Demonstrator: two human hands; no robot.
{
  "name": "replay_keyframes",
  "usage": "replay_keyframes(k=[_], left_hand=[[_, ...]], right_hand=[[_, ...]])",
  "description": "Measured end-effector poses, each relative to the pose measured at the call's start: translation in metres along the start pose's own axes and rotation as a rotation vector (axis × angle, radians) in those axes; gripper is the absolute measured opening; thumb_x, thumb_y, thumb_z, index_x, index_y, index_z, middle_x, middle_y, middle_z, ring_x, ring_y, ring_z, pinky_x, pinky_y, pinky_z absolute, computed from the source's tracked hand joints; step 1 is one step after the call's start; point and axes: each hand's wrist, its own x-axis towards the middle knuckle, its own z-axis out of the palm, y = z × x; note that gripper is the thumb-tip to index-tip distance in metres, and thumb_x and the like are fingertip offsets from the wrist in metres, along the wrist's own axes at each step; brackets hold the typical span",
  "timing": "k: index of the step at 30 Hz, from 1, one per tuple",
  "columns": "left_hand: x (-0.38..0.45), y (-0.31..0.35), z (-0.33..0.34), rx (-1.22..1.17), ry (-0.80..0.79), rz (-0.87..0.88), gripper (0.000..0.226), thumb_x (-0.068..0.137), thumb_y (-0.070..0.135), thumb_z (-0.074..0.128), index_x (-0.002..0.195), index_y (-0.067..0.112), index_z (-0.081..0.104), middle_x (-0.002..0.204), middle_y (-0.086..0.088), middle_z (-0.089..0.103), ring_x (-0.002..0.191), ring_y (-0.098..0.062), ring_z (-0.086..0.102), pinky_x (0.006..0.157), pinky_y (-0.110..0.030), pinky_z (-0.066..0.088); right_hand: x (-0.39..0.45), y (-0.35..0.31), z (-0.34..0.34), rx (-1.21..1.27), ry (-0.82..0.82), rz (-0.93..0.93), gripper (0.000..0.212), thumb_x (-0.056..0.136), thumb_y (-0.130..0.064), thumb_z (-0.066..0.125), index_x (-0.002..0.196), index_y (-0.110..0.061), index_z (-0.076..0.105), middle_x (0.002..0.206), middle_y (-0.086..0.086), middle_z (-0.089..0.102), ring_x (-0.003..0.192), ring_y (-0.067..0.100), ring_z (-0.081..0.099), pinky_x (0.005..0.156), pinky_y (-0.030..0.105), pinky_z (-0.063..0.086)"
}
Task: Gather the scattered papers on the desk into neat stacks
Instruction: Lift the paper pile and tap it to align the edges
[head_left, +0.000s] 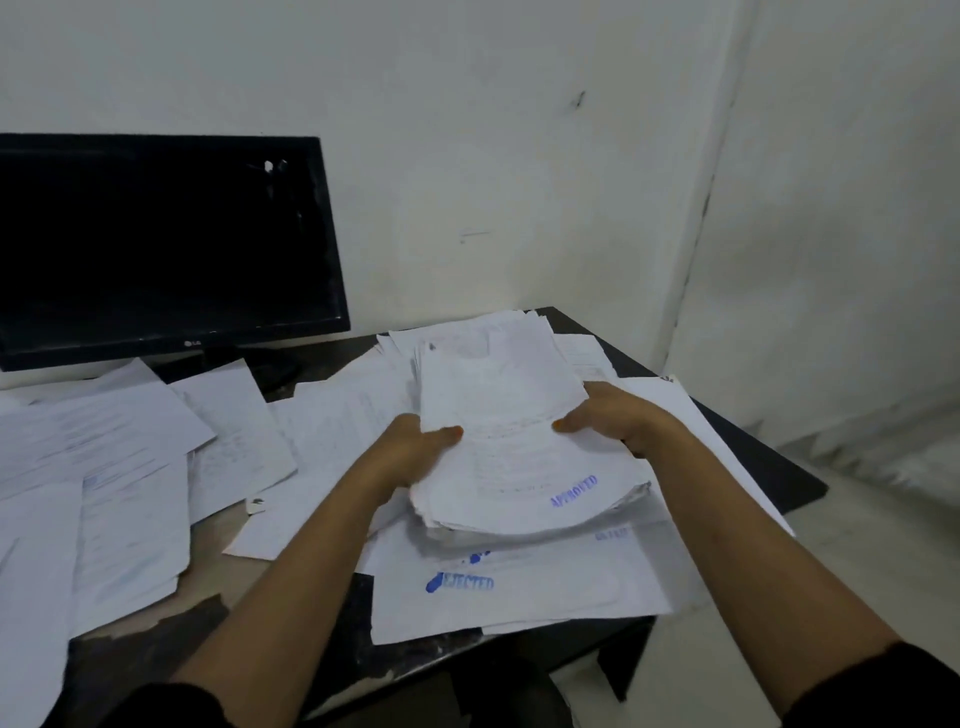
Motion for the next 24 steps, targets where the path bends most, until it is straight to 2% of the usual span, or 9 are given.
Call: replay_keyframes(k=[2, 3, 5, 6, 7, 9, 13, 18, 24], left_hand=[[0.003, -0.005, 0.016, 0.083, 0.017, -0.053, 0.052, 0.101, 0.044, 0.041, 0.130, 0.004, 0.054, 0.126, -0.013, 0.061, 0.101, -0.026, 0.060, 0.092, -0.034, 0.048], [0.003, -0.009, 0.019, 0.153, 0.056, -0.048, 0.051, 0.101, 0.044, 0.033, 0.122, 0.005, 0.058, 0.122, -0.013, 0.062, 0.102, -0.027, 0.059, 0.094, -0.036, 0.047], [0.001, -0.015, 0.021, 0.416, 0.170, 0.010, 0.042, 0.101, 0.036, 0.029, 0.094, 0.010, 0.061, 0.108, -0.012, 0.062, 0.102, -0.029, 0.056, 0.086, -0.036, 0.045], [0.001, -0.018, 0.022, 0.563, 0.224, 0.031, 0.035, 0.101, 0.033, 0.033, 0.092, 0.011, 0.060, 0.112, -0.013, 0.058, 0.108, -0.030, 0.052, 0.085, -0.037, 0.044], [0.000, -0.020, 0.023, 0.677, 0.260, 0.032, 0.031, 0.099, 0.034, 0.039, 0.104, 0.011, 0.058, 0.122, -0.014, 0.051, 0.117, -0.032, 0.045, 0.088, -0.039, 0.043], [-0.001, -0.022, 0.025, 0.779, 0.283, -0.034, 0.047, 0.096, 0.044, 0.048, 0.124, 0.007, 0.047, 0.135, -0.016, 0.037, 0.127, -0.033, 0.032, 0.095, -0.043, 0.040], [0.002, -0.015, 0.025, 0.740, 0.272, -0.092, 0.066, 0.089, 0.055, 0.059, 0.129, 0.004, 0.044, 0.138, -0.018, 0.035, 0.129, -0.035, 0.031, 0.097, -0.042, 0.039], [0.005, -0.009, 0.028, 0.734, 0.229, -0.077, 0.063, 0.088, 0.053, 0.061, 0.133, 0.011, 0.046, 0.137, -0.015, 0.039, 0.127, -0.033, 0.036, 0.097, -0.039, 0.040], [0.003, -0.002, 0.031, 0.665, 0.217, -0.153, 0.097, 0.077, 0.038, 0.080, 0.145, 0.004, 0.020, 0.142, -0.021, 0.032, 0.128, -0.036, 0.038, 0.103, -0.042, 0.038]], right_hand=[[0.000, 0.008, -0.011, -0.122, 0.013, 0.049, 0.045, 0.086, -0.010, 0.068, 0.128, -0.012, 0.055, 0.121, 0.012, 0.062, 0.104, 0.033, 0.061, 0.086, 0.039, 0.051], [0.000, 0.011, -0.014, -0.147, 0.015, 0.064, 0.045, 0.086, -0.011, 0.067, 0.129, -0.013, 0.054, 0.122, 0.011, 0.061, 0.106, 0.033, 0.060, 0.090, 0.040, 0.050], [-0.001, 0.017, -0.018, -0.093, 0.005, 0.078, 0.041, 0.087, -0.009, 0.065, 0.127, -0.014, 0.056, 0.119, 0.011, 0.063, 0.104, 0.033, 0.061, 0.093, 0.043, 0.050], [-0.002, 0.020, -0.020, -0.029, 0.000, 0.073, 0.038, 0.088, -0.007, 0.064, 0.124, -0.014, 0.057, 0.115, 0.010, 0.066, 0.100, 0.031, 0.063, 0.089, 0.041, 0.052], [-0.004, 0.022, -0.022, 0.039, -0.005, 0.056, 0.036, 0.088, -0.005, 0.063, 0.122, -0.015, 0.058, 0.110, 0.008, 0.068, 0.096, 0.029, 0.065, 0.083, 0.039, 0.054], [-0.005, 0.028, -0.029, 0.129, -0.011, 0.008, 0.036, 0.089, -0.004, 0.061, 0.121, -0.017, 0.059, 0.106, 0.007, 0.070, 0.092, 0.027, 0.067, 0.075, 0.036, 0.054], [-0.003, 0.041, -0.039, 0.230, -0.028, -0.037, 0.036, 0.089, -0.005, 0.062, 0.121, -0.020, 0.059, 0.111, 0.010, 0.071, 0.097, 0.032, 0.068, 0.080, 0.042, 0.055], [-0.003, 0.055, -0.040, 0.320, -0.042, -0.040, 0.042, 0.088, -0.005, 0.064, 0.127, -0.021, 0.057, 0.114, 0.009, 0.070, 0.102, 0.034, 0.068, 0.084, 0.045, 0.055], [-0.003, 0.058, -0.045, 0.401, -0.052, -0.059, 0.047, 0.086, -0.006, 0.064, 0.131, -0.016, 0.055, 0.117, 0.010, 0.070, 0.103, 0.033, 0.068, 0.084, 0.045, 0.055]])
